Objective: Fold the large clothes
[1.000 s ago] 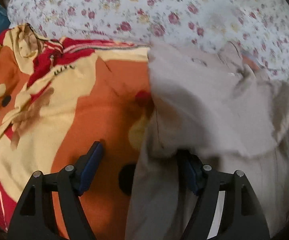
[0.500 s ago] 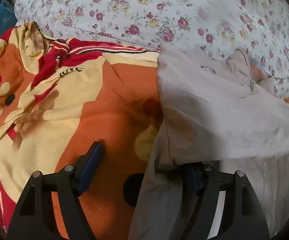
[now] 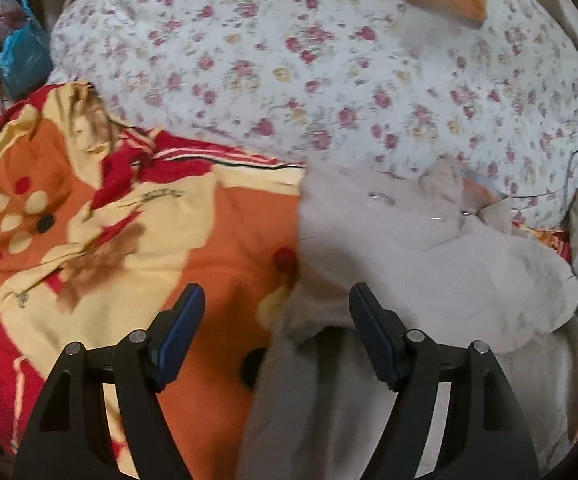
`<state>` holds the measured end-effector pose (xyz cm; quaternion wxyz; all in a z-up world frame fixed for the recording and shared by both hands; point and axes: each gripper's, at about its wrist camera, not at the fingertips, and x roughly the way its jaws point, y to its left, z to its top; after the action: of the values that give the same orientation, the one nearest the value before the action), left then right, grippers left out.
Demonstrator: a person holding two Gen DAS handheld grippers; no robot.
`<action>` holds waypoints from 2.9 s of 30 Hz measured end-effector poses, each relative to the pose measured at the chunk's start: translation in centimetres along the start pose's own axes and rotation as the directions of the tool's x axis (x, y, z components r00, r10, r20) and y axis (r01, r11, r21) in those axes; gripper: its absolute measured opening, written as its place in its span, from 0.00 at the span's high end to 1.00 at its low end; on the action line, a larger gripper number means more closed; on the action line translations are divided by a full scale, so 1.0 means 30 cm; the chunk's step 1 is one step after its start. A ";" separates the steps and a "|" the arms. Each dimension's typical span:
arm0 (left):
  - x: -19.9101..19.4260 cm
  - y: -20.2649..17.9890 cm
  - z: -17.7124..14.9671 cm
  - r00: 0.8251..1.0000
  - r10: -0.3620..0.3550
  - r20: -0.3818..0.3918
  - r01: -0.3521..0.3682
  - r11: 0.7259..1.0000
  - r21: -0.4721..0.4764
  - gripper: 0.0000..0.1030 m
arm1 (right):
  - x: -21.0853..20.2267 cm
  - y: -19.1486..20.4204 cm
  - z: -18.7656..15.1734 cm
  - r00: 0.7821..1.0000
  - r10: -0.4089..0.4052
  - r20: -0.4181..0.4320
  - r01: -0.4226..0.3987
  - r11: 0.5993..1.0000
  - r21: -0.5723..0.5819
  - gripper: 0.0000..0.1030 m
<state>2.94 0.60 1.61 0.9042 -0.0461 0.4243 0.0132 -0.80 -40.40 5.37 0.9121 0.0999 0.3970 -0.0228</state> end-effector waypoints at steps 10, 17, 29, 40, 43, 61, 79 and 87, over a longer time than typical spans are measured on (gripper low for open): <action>0.189 -0.050 -0.029 0.985 0.011 -0.171 -0.003 0.999 0.045 0.28 | 0.223 -0.088 -0.038 0.944 0.322 -0.067 -0.251 0.836 0.488 0.21; 0.208 -0.048 -0.040 0.985 0.013 -0.170 -0.006 0.999 0.039 0.25 | 0.420 -0.098 -0.010 0.873 0.488 0.000 -0.355 0.636 0.685 0.20; 0.208 -0.050 -0.038 0.985 0.010 -0.173 0.000 0.998 0.058 0.21 | 0.333 -0.034 -0.013 0.992 -0.083 -0.099 0.096 0.986 0.136 0.47; 0.179 -0.041 -0.022 0.991 0.063 -0.121 -0.058 0.997 0.045 0.21 | 0.080 -0.085 0.029 0.995 -0.076 0.069 0.065 0.986 0.156 0.37; 0.205 -0.031 -0.026 0.988 0.058 -0.146 -0.053 0.998 0.035 0.21 | 0.152 0.021 0.058 0.998 -0.019 0.052 0.017 0.999 0.031 0.43; 0.225 -0.005 -0.019 0.987 0.072 -0.146 -0.071 0.997 0.006 0.15 | 0.289 0.102 -0.007 0.996 -0.069 -0.060 0.064 0.995 -0.074 0.44; 0.131 -0.029 -0.006 0.997 0.011 -0.077 -0.009 1.000 0.028 0.15 | 0.162 0.161 -0.101 0.995 -0.069 -0.065 0.059 0.987 -0.149 0.34; 0.198 -0.051 -0.025 0.987 -0.013 -0.159 0.020 0.999 0.042 0.15 | 0.073 -0.023 -0.191 0.997 -0.065 -0.042 0.065 0.998 0.003 0.33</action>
<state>6.25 -1.07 -3.31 0.8685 -0.0308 0.4948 -0.0075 -3.52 -39.85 -0.15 0.9020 0.0894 0.4192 -0.0514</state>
